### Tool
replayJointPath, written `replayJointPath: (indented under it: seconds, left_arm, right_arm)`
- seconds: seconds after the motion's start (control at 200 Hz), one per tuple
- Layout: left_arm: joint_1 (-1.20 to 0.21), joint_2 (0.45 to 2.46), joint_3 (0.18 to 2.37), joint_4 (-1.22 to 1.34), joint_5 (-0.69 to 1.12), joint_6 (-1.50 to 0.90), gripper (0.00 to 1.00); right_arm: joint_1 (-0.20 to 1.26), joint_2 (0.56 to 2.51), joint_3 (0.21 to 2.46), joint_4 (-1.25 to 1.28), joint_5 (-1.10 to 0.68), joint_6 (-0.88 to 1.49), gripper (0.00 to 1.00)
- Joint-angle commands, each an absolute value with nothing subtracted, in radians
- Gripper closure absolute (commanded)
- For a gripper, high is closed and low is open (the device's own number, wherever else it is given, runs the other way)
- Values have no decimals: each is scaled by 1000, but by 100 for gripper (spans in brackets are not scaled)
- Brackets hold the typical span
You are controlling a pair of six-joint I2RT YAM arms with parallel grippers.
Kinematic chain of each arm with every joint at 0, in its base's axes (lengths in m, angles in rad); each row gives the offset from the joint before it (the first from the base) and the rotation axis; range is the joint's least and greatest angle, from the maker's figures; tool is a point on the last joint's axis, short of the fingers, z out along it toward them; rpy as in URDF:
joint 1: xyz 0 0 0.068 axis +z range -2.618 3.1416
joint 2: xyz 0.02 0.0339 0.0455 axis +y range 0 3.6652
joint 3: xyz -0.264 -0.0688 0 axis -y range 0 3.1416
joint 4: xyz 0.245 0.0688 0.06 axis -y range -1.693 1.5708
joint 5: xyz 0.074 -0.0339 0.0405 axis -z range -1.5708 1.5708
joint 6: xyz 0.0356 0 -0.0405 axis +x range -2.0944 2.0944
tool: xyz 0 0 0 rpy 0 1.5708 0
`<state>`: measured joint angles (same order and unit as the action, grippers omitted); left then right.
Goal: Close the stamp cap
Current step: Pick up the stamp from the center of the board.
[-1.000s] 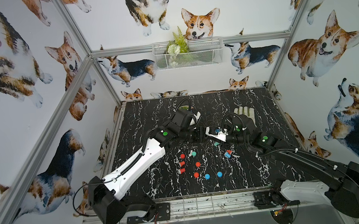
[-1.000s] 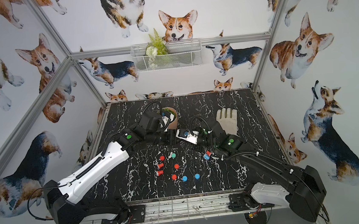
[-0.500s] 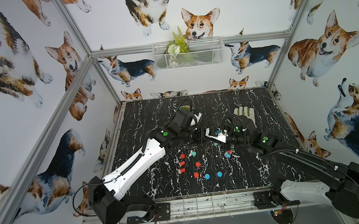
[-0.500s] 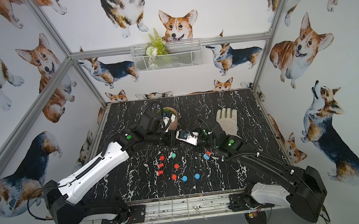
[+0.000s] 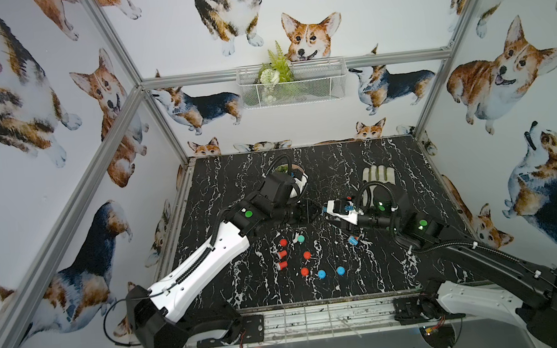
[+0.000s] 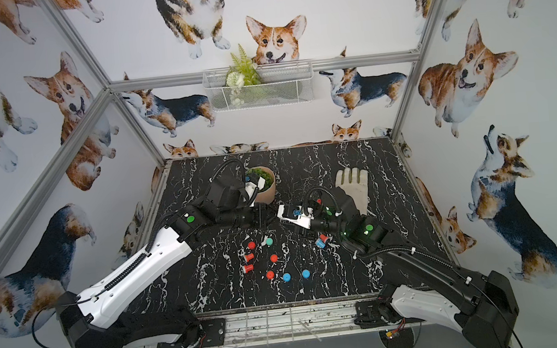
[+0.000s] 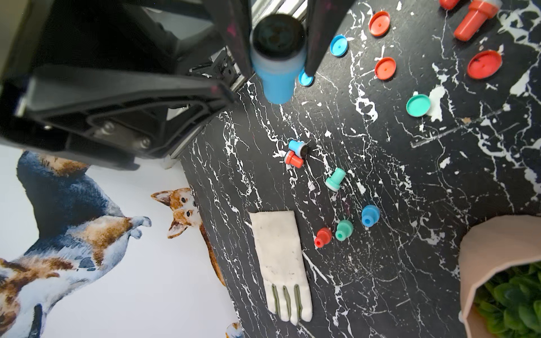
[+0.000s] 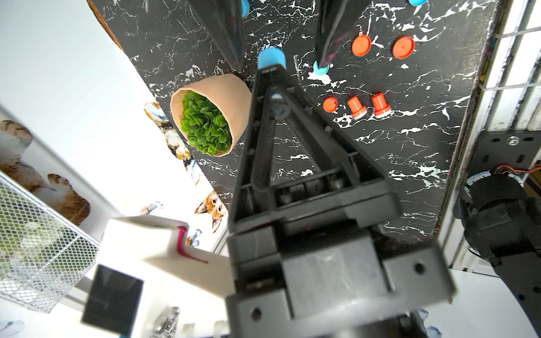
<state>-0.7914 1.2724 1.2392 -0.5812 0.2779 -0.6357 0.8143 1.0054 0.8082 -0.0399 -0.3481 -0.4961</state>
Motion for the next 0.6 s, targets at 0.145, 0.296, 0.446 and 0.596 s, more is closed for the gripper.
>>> replayJointPath:
  seconds: [0.145, 0.296, 0.446, 0.596]
  left_arm:
    - [-790, 1203, 1177, -535, 193, -739, 82]
    - [-789, 1139, 1131, -522, 167, -783, 83]
    - [-782, 1098, 1139, -561, 148, -784, 83]
    - [-767, 1088, 1153, -583, 152, -782, 83]
  right_arm:
    - [818, 949, 760, 72, -395, -442, 52]
    - [819, 966, 772, 83, -407, -417, 52]
    - [819, 1002, 807, 89, -420, -390, 51]
    - [821, 1034, 842, 80, -428, -378, 51]
